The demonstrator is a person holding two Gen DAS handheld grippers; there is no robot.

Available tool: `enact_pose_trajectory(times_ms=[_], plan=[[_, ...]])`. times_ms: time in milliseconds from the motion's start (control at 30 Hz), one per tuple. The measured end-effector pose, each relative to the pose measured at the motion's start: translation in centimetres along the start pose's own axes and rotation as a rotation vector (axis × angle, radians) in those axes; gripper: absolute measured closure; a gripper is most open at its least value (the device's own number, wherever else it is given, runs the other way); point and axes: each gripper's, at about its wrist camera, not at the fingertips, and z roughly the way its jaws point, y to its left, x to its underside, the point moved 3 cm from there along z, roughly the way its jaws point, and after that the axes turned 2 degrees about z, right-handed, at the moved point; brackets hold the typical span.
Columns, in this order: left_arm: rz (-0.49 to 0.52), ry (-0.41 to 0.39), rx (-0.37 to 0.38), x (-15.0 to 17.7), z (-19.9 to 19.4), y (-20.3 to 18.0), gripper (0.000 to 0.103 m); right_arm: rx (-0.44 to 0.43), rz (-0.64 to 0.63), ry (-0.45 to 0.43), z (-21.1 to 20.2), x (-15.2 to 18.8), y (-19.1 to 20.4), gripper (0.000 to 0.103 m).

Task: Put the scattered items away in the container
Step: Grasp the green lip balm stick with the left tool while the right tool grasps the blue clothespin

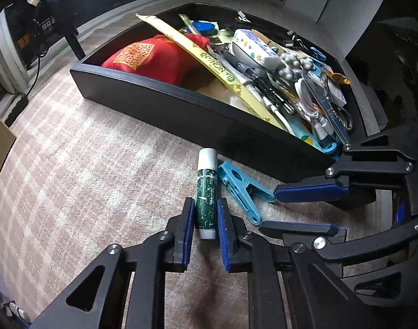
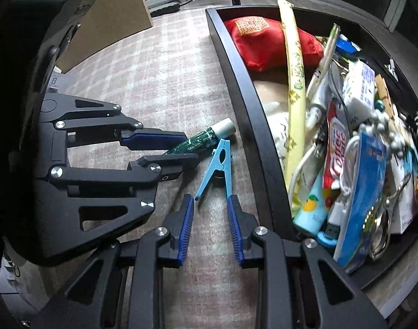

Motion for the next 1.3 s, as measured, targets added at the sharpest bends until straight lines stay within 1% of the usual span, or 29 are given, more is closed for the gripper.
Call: enact_pose_trajectory(times_ms=[167,400,467,500,567,733,767,867,1000,1067,1100,1133,1167,1233,1300], plan=[[-0.022,-0.004,-0.015,0.2,-0.3,1.0,0.088,-0.025,-0.01,0.004,0.1,-0.5,0.1,0.077],[-0.061,-0.004,-0.046,0.5,-0.8,2.3,0.089,-0.016,-0.019,-0.016,0.6,-1.5,0.5,0.076],[-0.068,-0.006,-0.042,0.6,-0.8,2.5,0.089,-0.013,-0.019,-0.005,0.6,-1.8,0.5,0.076],[-0.07,-0.008,-0.042,0.6,-0.9,2.6,0.089,-0.024,0.002,0.011,0.7,-1.9,0.4,0.075],[-0.085,-0.013,-0.039,0.8,-1.0,2.9,0.089,-0.036,0.025,0.025,0.8,-2.1,0.4,0.071],[-0.107,-0.02,-0.06,1.6,-1.7,4.0,0.089,0.011,0.03,0.003,1.0,-3.0,0.8,0.065],[-0.114,-0.022,-0.056,1.7,-1.8,4.2,0.089,0.019,0.03,0.0,1.1,-3.1,1.0,0.063],[-0.135,-0.026,-0.062,2.5,-1.8,5.5,0.089,0.052,0.02,-0.004,1.4,-3.5,1.4,0.063],[-0.169,-0.037,-0.067,3.7,-2.7,7.0,0.089,0.064,-0.006,-0.009,2.0,-4.1,2.1,0.063],[-0.19,-0.043,-0.073,4.6,-3.4,7.8,0.089,0.083,-0.035,-0.002,2.2,-3.9,2.5,0.075],[-0.2,-0.047,-0.075,4.8,-3.5,8.0,0.089,0.11,-0.051,-0.007,2.3,-3.9,2.5,0.078],[-0.213,-0.051,-0.077,5.1,-3.7,8.2,0.089,0.115,-0.059,-0.013,2.2,-3.8,2.4,0.084],[-0.225,-0.054,-0.077,5.3,-3.9,8.4,0.089,0.097,-0.056,-0.014,2.1,-3.7,2.3,0.097],[-0.249,-0.064,-0.08,5.7,-4.3,8.7,0.089,0.013,-0.001,0.02,2.2,-3.4,1.5,0.099],[-0.265,-0.071,-0.079,5.2,-3.7,8.1,0.089,0.011,0.001,0.012,1.9,-3.2,1.1,0.099]])
